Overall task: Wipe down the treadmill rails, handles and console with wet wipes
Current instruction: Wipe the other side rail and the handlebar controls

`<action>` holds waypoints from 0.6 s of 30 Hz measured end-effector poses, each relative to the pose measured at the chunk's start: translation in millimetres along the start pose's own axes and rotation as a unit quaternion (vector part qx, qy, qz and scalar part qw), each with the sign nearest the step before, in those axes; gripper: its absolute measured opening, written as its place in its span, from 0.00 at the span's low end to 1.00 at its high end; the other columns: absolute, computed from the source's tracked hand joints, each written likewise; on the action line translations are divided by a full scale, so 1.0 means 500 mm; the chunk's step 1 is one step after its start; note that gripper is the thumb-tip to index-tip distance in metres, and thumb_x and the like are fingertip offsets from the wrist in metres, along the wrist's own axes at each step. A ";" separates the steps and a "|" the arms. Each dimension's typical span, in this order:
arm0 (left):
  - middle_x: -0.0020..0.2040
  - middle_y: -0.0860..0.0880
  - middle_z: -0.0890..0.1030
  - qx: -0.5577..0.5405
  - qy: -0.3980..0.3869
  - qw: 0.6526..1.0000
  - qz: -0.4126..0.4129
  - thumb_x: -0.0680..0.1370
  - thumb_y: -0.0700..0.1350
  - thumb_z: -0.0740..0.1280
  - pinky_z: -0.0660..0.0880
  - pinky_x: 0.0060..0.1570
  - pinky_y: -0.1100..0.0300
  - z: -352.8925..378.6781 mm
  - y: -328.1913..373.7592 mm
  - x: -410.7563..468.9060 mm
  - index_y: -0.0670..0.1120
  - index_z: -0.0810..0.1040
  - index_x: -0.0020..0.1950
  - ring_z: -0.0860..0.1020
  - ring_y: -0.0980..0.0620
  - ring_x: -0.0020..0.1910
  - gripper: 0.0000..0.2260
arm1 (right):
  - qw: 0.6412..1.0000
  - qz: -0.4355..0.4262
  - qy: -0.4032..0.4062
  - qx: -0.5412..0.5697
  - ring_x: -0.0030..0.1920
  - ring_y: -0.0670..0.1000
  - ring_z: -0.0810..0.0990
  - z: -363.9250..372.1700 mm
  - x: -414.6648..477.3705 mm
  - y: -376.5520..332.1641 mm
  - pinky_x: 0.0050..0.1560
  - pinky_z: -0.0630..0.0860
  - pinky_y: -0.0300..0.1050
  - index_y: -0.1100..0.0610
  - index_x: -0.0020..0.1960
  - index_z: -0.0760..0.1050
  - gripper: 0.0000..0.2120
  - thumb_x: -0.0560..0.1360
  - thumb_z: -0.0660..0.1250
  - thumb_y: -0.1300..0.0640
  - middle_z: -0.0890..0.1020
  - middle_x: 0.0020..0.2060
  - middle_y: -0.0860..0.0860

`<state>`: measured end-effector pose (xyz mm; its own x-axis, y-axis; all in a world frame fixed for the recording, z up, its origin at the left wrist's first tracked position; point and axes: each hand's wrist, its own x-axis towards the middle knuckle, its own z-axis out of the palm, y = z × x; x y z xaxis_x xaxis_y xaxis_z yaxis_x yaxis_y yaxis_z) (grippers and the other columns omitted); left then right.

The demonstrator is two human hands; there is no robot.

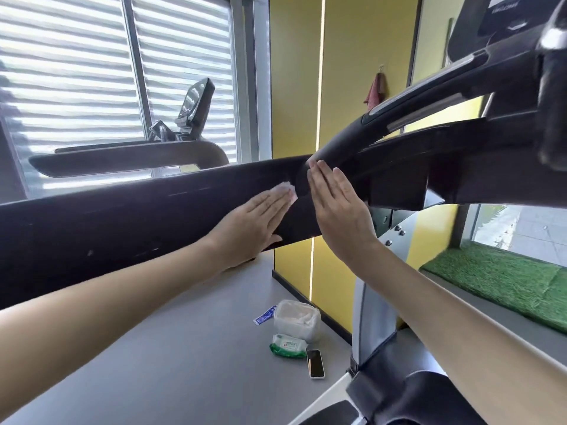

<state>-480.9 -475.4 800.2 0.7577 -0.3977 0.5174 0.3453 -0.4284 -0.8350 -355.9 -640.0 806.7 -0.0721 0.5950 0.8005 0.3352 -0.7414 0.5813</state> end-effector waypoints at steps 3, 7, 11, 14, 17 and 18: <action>0.76 0.34 0.45 0.010 -0.031 0.999 0.037 0.82 0.57 0.44 0.40 0.75 0.48 0.006 0.037 -0.015 0.32 0.44 0.76 0.42 0.38 0.76 0.33 | 1.000 -0.001 -0.009 -0.002 0.75 0.59 0.59 0.001 0.002 -0.004 0.75 0.50 0.53 0.68 0.75 0.56 0.27 0.79 0.55 0.58 0.61 0.74 0.62; 0.75 0.32 0.40 0.024 -0.056 0.995 0.081 0.83 0.57 0.42 0.37 0.73 0.46 0.021 0.059 -0.033 0.32 0.40 0.75 0.37 0.36 0.74 0.33 | 1.000 -0.013 -0.009 -0.002 0.75 0.59 0.58 0.002 -0.001 0.001 0.75 0.49 0.53 0.68 0.75 0.55 0.26 0.79 0.45 0.60 0.60 0.74 0.62; 0.75 0.32 0.42 0.051 -0.062 0.997 0.013 0.82 0.58 0.39 0.39 0.73 0.46 0.005 0.061 0.033 0.31 0.41 0.75 0.43 0.37 0.76 0.34 | 1.000 -0.011 -0.007 0.017 0.75 0.59 0.57 0.004 -0.006 0.001 0.75 0.50 0.54 0.68 0.75 0.55 0.26 0.80 0.37 0.62 0.59 0.75 0.62; 0.72 0.33 0.36 0.069 -0.090 0.993 0.026 0.82 0.58 0.39 0.36 0.71 0.46 -0.007 0.095 0.048 0.31 0.36 0.73 0.38 0.37 0.74 0.33 | 0.999 0.007 -0.008 0.040 0.75 0.59 0.59 0.002 -0.001 -0.007 0.75 0.50 0.55 0.68 0.75 0.56 0.27 0.79 0.38 0.60 0.61 0.74 0.63; 0.74 0.35 0.36 0.077 -0.090 0.992 0.028 0.83 0.58 0.41 0.34 0.71 0.46 -0.005 0.105 -0.001 0.32 0.35 0.74 0.35 0.37 0.73 0.33 | 0.997 0.025 -0.017 0.073 0.74 0.63 0.60 -0.008 0.007 -0.017 0.74 0.51 0.60 0.67 0.75 0.57 0.27 0.79 0.41 0.57 0.61 0.73 0.65; 0.75 0.35 0.38 0.083 -0.087 0.993 0.014 0.82 0.58 0.41 0.36 0.72 0.46 -0.004 0.098 -0.028 0.33 0.36 0.75 0.36 0.37 0.74 0.33 | 0.996 0.031 -0.018 0.087 0.74 0.64 0.59 -0.010 0.009 -0.021 0.73 0.51 0.61 0.67 0.75 0.57 0.26 0.80 0.42 0.57 0.61 0.73 0.66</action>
<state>-475.9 -492.5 752.6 0.8475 -0.2541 0.4660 0.3988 -0.2746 -0.8750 -364.6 -631.2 804.7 -0.0131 0.5621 0.8270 0.4952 -0.7149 0.4937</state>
